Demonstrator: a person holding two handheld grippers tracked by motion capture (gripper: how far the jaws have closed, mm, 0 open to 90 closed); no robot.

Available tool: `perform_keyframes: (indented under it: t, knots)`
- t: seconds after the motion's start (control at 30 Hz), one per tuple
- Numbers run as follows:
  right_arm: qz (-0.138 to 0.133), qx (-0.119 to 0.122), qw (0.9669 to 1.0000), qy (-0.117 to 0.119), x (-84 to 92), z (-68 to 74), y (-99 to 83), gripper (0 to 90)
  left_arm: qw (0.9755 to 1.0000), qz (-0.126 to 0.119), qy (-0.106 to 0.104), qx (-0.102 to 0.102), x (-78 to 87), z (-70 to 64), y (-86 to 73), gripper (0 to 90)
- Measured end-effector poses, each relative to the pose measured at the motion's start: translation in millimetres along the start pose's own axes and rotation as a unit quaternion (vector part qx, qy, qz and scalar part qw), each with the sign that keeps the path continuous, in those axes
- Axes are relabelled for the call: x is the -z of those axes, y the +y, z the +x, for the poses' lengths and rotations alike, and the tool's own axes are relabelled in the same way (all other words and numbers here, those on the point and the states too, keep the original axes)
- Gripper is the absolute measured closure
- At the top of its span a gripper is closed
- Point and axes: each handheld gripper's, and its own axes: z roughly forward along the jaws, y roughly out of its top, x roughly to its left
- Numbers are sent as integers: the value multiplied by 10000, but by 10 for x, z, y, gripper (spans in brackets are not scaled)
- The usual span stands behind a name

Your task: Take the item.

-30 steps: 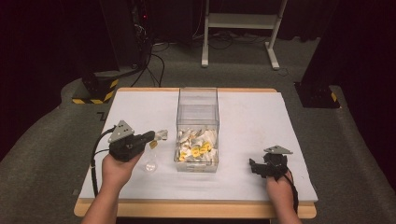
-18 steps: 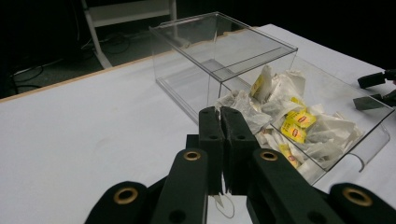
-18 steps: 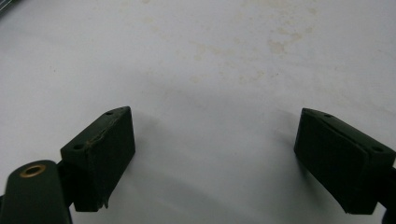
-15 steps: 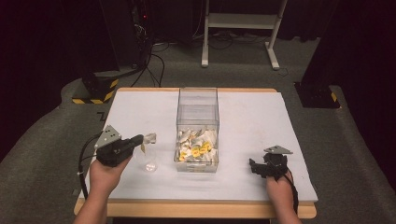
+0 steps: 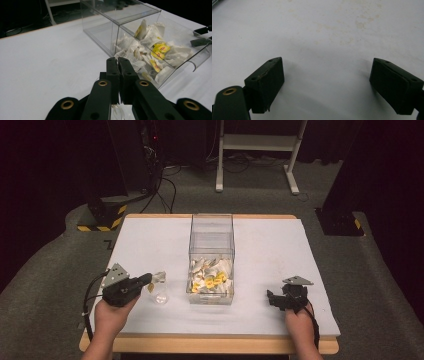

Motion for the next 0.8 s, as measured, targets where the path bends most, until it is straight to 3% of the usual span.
perform_keyframes:
  t: [0.6,0.8]
  knots:
    - [-6,-1,10000,-13,0,3,-1,122,9996,232,-32,128,-57,29,-201,872]
    - [-6,-4,10000,-17,1,4,-1,123,9995,248,-67,164,-79,39,-188,798]
